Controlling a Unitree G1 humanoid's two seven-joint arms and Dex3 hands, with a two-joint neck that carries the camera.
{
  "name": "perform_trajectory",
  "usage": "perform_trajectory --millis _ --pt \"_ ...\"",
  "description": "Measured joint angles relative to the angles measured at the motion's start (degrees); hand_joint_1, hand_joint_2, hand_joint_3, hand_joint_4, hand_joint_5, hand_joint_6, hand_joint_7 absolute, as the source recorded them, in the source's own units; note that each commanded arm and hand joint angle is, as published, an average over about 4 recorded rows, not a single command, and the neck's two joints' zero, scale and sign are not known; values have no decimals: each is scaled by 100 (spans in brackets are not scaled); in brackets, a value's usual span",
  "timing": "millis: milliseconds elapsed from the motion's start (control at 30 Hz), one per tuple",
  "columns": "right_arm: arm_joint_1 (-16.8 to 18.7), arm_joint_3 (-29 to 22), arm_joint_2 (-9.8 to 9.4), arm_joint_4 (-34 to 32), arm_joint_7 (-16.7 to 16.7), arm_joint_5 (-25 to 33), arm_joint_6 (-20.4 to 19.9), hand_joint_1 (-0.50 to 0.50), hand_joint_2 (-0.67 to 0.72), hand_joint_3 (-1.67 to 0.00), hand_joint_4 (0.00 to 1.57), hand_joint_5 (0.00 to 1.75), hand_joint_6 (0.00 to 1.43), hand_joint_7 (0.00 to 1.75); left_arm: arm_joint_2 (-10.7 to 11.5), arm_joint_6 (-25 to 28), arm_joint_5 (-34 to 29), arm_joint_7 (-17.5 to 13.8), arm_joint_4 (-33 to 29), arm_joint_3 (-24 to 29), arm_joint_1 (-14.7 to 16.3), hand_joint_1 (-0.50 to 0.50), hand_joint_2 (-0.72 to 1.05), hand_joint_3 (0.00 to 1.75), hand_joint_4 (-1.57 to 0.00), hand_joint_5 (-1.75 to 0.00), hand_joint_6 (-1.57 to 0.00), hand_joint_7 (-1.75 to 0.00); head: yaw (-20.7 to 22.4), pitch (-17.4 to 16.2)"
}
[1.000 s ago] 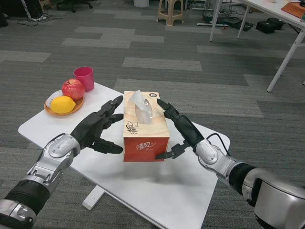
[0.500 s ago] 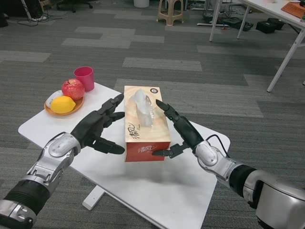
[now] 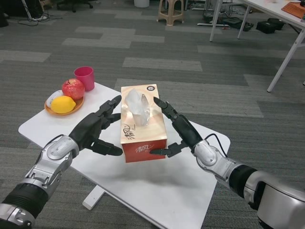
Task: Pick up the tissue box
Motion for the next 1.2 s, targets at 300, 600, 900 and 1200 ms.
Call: perform_trajectory --millis 300,600,900,1200 --pt "3 -10 -9 -46 -1 0 0 -26 -54 -63 9 58 0 14 0 0 2 1 0 9 10 50 60 0 0 -69 0 0 0 -6" --pt "4 -11 -11 -49 -1 0 0 -29 -54 -63 9 58 0 14 0 0 2 1 -12 15 10 50 60 0 0 -72 0 0 2 -4" --pt "5 -11 -18 -50 -2 0 0 -29 -54 -65 9 58 0 14 0 0 3 1 -32 17 13 50 60 0 0 -72 0 0 4 -5" --pt "9 -15 -35 -50 -9 1 0 -27 -54 -69 9 58 0 14 0 0 3 1 -138 25 30 50 60 0 0 -72 0 0 10 -2"
